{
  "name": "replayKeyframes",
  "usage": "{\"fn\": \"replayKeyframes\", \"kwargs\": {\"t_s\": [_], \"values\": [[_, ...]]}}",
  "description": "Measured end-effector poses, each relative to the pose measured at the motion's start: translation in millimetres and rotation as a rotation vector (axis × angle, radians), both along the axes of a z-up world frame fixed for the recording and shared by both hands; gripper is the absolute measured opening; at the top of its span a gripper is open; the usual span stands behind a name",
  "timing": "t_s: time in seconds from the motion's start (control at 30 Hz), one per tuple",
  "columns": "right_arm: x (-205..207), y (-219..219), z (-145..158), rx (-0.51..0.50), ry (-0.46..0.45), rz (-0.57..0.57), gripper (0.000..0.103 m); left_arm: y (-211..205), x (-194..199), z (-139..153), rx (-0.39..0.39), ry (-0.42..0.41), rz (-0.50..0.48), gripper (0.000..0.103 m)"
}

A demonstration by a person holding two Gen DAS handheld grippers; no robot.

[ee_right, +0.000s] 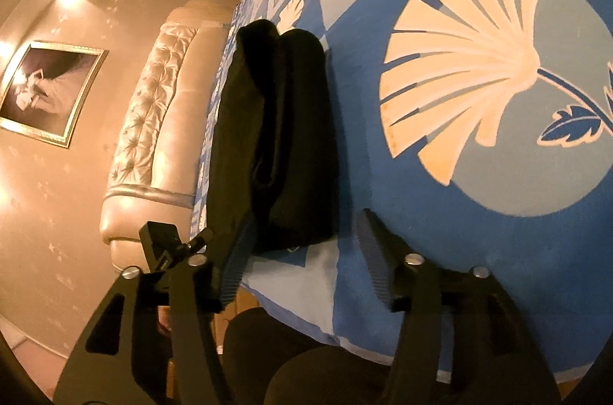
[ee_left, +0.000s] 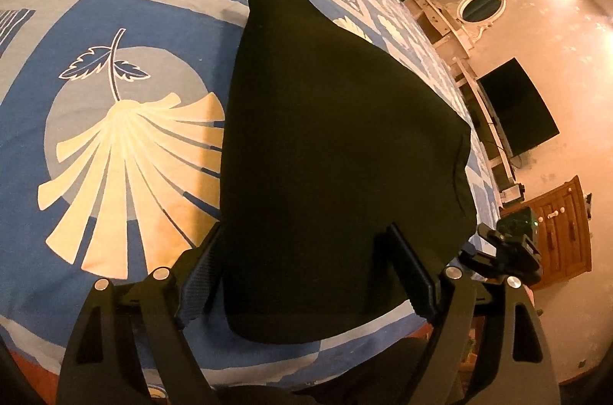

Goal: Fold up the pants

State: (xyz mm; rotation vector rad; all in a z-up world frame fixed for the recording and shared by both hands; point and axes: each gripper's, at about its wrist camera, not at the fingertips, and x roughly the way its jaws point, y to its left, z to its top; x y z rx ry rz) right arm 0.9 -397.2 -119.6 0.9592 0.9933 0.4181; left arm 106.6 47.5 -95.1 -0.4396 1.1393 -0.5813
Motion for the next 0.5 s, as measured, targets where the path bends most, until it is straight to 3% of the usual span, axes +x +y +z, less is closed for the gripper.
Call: {"fn": "replayKeyframes", "kwargs": {"t_s": [0.2,0.33,0.37,0.4,0.5], "values": [[2,11,3,-0.039,-0.006,0.002,0.073,-4,3,-4,-0.004,-0.005,0.002,0.083],[15,24,0,-0.004,-0.013,0.009,0.074,-3,0,-6,-0.017,-0.018,0.000,0.083],[19,27,-2,-0.004,-0.016,0.014,0.063,-3,-1,-6,-0.016,-0.022,-0.001,0.083],[22,31,-5,-0.018,-0.004,0.016,0.045,-4,-2,-6,-0.014,-0.024,0.000,0.083],[25,33,-12,-0.004,0.004,0.006,0.034,-5,-4,-6,-0.010,-0.026,0.004,0.083]]}}
